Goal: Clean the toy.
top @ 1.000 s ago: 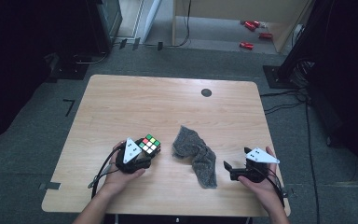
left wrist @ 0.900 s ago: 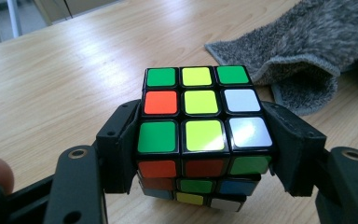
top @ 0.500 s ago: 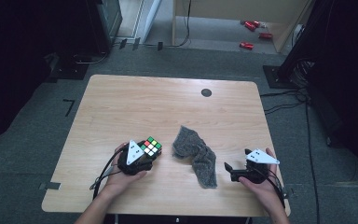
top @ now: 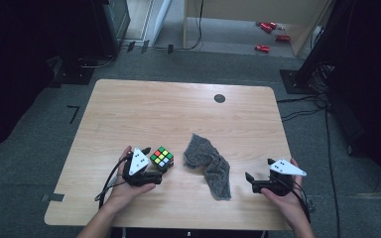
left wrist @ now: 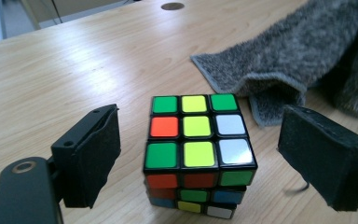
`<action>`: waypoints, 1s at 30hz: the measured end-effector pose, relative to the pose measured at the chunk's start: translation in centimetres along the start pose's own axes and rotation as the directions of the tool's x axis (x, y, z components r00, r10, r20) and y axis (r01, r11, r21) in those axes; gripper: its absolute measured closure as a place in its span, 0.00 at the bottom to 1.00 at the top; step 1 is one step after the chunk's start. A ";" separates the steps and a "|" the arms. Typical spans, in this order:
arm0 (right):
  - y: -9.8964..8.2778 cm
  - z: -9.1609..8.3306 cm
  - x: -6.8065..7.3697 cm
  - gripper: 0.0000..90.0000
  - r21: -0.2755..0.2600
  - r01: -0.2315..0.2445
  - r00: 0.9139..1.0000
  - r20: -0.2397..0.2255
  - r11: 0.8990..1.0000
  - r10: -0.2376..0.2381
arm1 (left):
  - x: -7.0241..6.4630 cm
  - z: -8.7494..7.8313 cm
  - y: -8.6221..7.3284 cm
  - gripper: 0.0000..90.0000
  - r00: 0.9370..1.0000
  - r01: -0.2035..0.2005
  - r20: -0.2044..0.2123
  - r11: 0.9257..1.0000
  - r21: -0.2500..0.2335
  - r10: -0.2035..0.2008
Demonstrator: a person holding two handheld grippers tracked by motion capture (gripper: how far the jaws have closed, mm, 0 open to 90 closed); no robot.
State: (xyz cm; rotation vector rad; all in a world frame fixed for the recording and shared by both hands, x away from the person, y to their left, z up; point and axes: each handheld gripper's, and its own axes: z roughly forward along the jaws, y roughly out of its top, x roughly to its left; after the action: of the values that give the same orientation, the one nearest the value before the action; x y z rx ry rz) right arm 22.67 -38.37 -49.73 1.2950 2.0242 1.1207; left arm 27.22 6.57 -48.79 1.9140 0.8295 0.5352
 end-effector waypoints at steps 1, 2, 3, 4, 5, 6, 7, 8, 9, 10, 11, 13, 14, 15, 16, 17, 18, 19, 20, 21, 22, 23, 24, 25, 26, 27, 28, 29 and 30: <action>-0.1 -0.1 -0.1 0.00 0.004 0.000 1.000 0.005 1.000 0.000 | 0.2 -0.4 -0.1 0.14 1.000 0.002 -0.004 1.000 0.005 -0.002; -0.2 -0.2 -0.3 0.00 0.007 -0.003 1.000 0.006 1.000 0.003 | 0.4 -0.7 -0.2 0.13 1.000 0.003 -0.008 1.000 0.007 -0.003; -0.3 -0.3 -0.4 0.00 0.008 -0.007 1.000 0.008 1.000 0.007 | 0.8 -1.4 -0.3 0.13 1.000 0.010 -0.017 1.000 0.007 -0.009; -0.5 -0.3 -0.5 0.00 0.009 -0.012 1.000 0.010 1.000 0.012 | 1.0 -1.8 -0.4 0.13 1.000 0.017 -0.022 1.000 0.006 -0.017; -0.6 -0.4 -0.6 0.00 0.012 -0.016 1.000 0.011 1.000 0.016 | 1.4 -2.4 -0.5 0.13 0.999 0.024 -0.034 1.000 0.003 -0.024; -0.8 -0.4 -0.7 0.00 0.015 -0.020 1.000 0.013 1.000 0.020 | 1.8 -2.9 -0.7 0.13 0.998 0.037 -0.042 0.999 0.000 -0.037; -0.9 -0.4 -0.8 0.00 0.020 -0.021 1.000 0.015 1.000 0.021 | 2.1 -3.5 -0.9 0.13 0.997 0.052 -0.051 0.999 -0.001 -0.052; -1.1 -0.4 -0.8 0.00 0.025 -0.021 1.000 0.018 0.999 0.021 | 2.5 -4.1 -1.0 0.13 0.996 0.060 -0.067 0.998 0.000 -0.060; -1.2 -0.4 -0.9 0.00 0.029 -0.023 1.000 0.020 0.999 0.022 | 2.9 -4.7 -1.2 0.13 0.995 0.064 -0.082 0.998 0.003 -0.064; -1.3 -0.5 -0.9 0.00 0.032 -0.025 0.999 0.026 0.999 0.024 | 3.3 -5.2 -1.5 0.13 0.993 0.075 -0.093 0.997 0.004 -0.074; -1.5 -0.6 -1.0 0.00 0.035 -0.026 0.999 0.029 0.999 0.025 | 3.7 -5.7 -1.8 0.13 0.991 0.081 -0.109 0.997 0.010 -0.079; -1.8 -0.7 -1.2 0.00 0.040 -0.036 0.999 0.038 0.999 0.035 | 4.6 -6.7 -2.4 0.13 0.986 0.100 -0.135 0.995 0.015 -0.097; -2.0 -0.8 -1.3 0.00 0.044 -0.039 0.998 0.045 0.998 0.037 | 5.0 -7.1 -2.7 0.13 0.983 0.112 -0.152 0.994 0.018 -0.108; -2.2 -0.9 -1.4 0.00 0.047 -0.046 0.998 0.049 0.998 0.044 | 5.4 -7.6 -3.1 0.13 0.979 0.120 -0.169 0.992 0.025 -0.114; -2.4 -0.9 -1.5 0.00 0.053 -0.052 0.997 0.053 0.997 0.049 | 5.9 -8.0 -3.6 0.13 0.976 0.133 -0.177 0.991 0.028 -0.126; -2.7 -1.0 -1.6 0.00 0.061 -0.056 0.997 0.060 0.997 0.053 | 6.2 -8.3 -3.9 0.13 0.973 0.140 -0.188 0.990 0.033 -0.132; -2.8 -1.0 -1.7 0.00 0.064 -0.056 0.997 0.065 0.996 0.052 | 6.6 -8.7 -4.4 0.13 0.968 0.153 -0.206 0.987 0.038 -0.142; -3.1 -1.1 -1.8 0.00 0.074 -0.059 0.996 0.069 0.996 0.054 | 6.9 -9.0 -4.7 0.12 0.966 0.163 -0.211 0.986 0.040 -0.151; -3.2 -1.2 -1.8 0.00 0.078 -0.060 0.996 0.070 0.995 0.054 | 7.2 -9.2 -5.1 0.12 0.962 0.175 -0.220 0.984 0.045 -0.161; -3.4 -1.3 -1.9 0.00 0.085 -0.060 0.996 0.076 0.995 0.054 | 7.4 -9.5 -5.4 0.12 0.958 0.184 -0.233 0.981 0.053 -0.167; -3.5 -1.4 -2.0 0.00 0.089 -0.060 0.995 0.079 0.994 0.053 | 7.6 -9.7 -5.8 0.12 0.955 0.192 -0.241 0.980 0.057 -0.173; -3.7 -1.5 -2.1 0.00 0.092 -0.064 0.995 0.083 0.994 0.056 | 7.8 -9.8 -6.1 0.12 0.953 0.199 -0.246 0.978 0.064 -0.178; -3.9 -1.6 -2.1 0.00 0.096 -0.069 0.994 0.089 0.993 0.061 | 7.9 -9.9 -6.5 0.12 0.949 0.203 -0.261 0.976 0.079 -0.176; -4.1 -1.6 -2.2 0.00 0.099 -0.071 0.994 0.093 0.993 0.062 | 8.0 -9.9 -6.8 0.12 0.945 0.204 -0.279 0.974 0.101 -0.170; -4.2 -1.7 -2.3 0.00 0.105 -0.080 0.993 0.094 0.991 0.070 | 8.2 -10.0 -7.2 0.12 0.941 0.215 -0.289 0.970 0.116 -0.174; -4.3 -1.9 -2.3 0.00 0.096 -0.085 0.992 0.098 0.992 0.076 | 8.4 -10.0 -7.5 0.12 0.936 0.232 -0.295 0.966 0.114 -0.190; -4.4 -2.0 -2.3 0.00 0.095 -0.089 0.992 0.101 0.992 0.079 | 8.5 -10.1 -7.6 0.12 0.932 0.244 -0.301 0.963 0.114 -0.201; -4.4 -2.1 -2.3 0.00 0.100 -0.093 0.992 0.100 0.991 0.083 | 8.6 -10.3 -7.6 0.12 0.928 0.256 -0.309 0.960 0.117 -0.209; -4.5 -2.1 -2.3 0.00 0.103 -0.098 0.991 0.101 0.990 0.088 | 8.8 -10.3 -7.6 0.12 0.922 0.262 -0.328 0.956 0.134 -0.207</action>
State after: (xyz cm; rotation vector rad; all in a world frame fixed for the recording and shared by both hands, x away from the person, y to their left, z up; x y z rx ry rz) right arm 19.83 -42.25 -52.37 1.4821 1.9949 0.9810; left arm 23.84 21.60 -50.71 1.8774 1.3327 0.6416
